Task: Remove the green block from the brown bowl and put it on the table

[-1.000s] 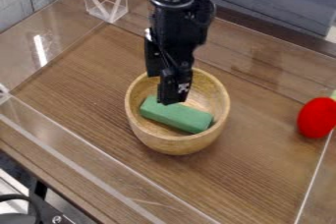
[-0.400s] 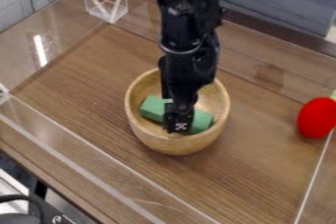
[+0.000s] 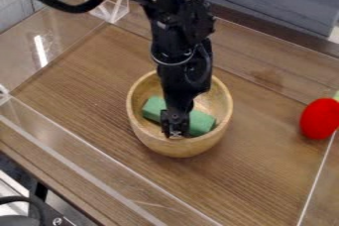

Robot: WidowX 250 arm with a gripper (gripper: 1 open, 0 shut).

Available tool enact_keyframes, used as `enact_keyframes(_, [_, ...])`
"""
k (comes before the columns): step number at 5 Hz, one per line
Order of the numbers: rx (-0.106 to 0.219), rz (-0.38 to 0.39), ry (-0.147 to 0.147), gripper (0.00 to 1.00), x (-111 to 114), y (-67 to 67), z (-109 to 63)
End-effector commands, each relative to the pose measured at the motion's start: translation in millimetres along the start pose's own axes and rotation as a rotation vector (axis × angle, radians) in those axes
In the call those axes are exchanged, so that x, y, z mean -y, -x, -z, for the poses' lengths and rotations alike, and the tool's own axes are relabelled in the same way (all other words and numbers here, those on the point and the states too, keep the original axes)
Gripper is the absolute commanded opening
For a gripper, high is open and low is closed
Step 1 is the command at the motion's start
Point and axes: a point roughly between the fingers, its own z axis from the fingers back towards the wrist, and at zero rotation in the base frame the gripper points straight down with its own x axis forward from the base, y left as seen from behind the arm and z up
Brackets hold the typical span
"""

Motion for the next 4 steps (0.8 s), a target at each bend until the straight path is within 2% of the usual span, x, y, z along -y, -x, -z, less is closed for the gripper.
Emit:
enact_keyframes(1, [0.027,-0.010,-0.009,1.00,-9.8,6.8,-4.8])
enact_keyframes(3, [0.034,-0.016,-0.008,1.00,-26.3,12.5,-0.4])
enact_keyframes(4, [0.033,-0.020,-0.009,1.00,-21.2,7.0,-3.9])
